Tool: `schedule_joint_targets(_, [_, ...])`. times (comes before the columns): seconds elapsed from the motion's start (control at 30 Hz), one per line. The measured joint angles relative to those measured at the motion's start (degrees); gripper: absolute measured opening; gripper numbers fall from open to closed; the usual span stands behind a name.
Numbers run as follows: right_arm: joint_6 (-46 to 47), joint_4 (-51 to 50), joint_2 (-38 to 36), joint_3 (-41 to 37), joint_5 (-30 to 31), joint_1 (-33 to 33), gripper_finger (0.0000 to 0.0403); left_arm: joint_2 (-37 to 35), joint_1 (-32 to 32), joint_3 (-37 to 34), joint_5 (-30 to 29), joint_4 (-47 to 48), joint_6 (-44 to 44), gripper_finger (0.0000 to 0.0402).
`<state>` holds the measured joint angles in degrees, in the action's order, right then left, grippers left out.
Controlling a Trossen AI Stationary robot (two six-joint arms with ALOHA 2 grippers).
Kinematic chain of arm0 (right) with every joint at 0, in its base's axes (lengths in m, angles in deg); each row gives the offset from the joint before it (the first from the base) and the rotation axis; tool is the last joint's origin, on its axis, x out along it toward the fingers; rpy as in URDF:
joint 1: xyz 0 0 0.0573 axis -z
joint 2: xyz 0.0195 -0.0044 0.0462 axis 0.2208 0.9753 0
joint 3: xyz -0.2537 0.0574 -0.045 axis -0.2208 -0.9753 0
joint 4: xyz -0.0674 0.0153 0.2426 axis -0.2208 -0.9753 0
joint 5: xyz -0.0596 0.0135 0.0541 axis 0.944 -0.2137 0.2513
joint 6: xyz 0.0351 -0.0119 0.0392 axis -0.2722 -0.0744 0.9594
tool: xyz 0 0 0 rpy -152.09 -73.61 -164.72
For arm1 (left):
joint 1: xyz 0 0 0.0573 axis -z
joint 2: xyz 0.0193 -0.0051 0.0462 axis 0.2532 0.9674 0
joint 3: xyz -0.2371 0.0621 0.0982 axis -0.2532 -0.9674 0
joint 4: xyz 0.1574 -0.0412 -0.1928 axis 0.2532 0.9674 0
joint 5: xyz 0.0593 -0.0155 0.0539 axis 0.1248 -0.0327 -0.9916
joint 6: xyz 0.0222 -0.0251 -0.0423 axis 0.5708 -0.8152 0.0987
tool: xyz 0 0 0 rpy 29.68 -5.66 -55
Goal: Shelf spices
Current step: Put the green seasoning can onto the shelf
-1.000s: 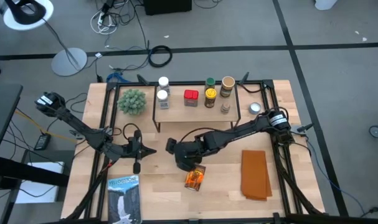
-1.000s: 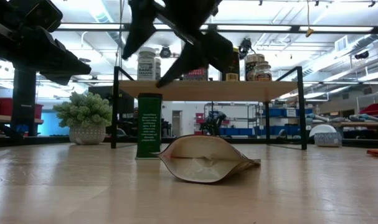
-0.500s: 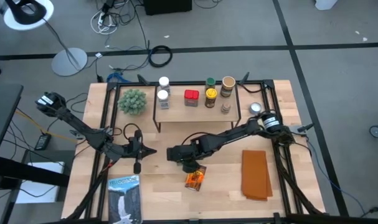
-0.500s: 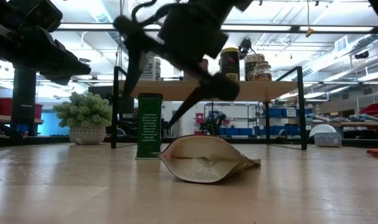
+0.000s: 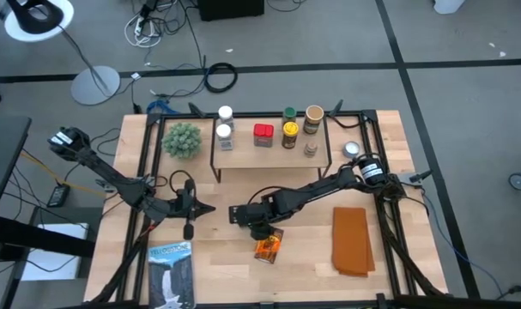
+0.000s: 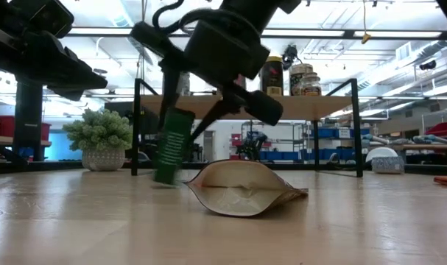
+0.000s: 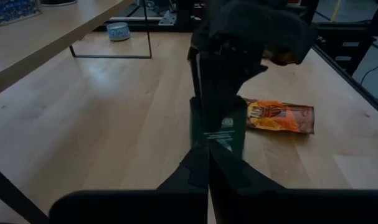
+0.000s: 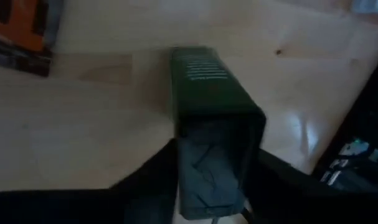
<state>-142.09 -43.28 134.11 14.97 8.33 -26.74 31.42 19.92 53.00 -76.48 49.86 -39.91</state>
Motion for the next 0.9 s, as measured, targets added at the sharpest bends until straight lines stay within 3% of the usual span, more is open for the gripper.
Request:
schedule_joint_targets(0.07, [0.12,0.17,-0.09,0.05,1.15,-0.17,0.0124,0.00,0.00,0.02,0.00,-0.04,0.00,0.0005])
schedule_joint_targets(0.1, [0.56,0.18,-0.15,0.04,2.08,-0.22,0.0120,0.00,0.00,0.02,0.00,-0.10,0.00,0.0005])
schedule_joint_targets(0.33, [14.43,-6.82,-4.92,2.97,0.96,1.26,0.0120,0.00,0.00,0.02,0.00,-0.11,0.00,0.0005])
schedule_joint_targets(0.53, [30.11,-19.55,-11.01,11.07,1.77,3.71,0.0120,0.00,0.00,0.01,0.00,-0.21,-0.09,0.0005])
schedule_joint_targets(0.8, [56.96,-30.33,-17.03,23.13,0.97,11.47,0.0120,0.00,0.00,0.02,0.00,-0.22,-0.13,0.0005])
schedule_joint_targets(0.9, [61.73,-34.70,-18.52,25.26,0.91,14.85,0.0120,0.00,0.00,0.01,0.00,-0.22,-0.15,0.0005])
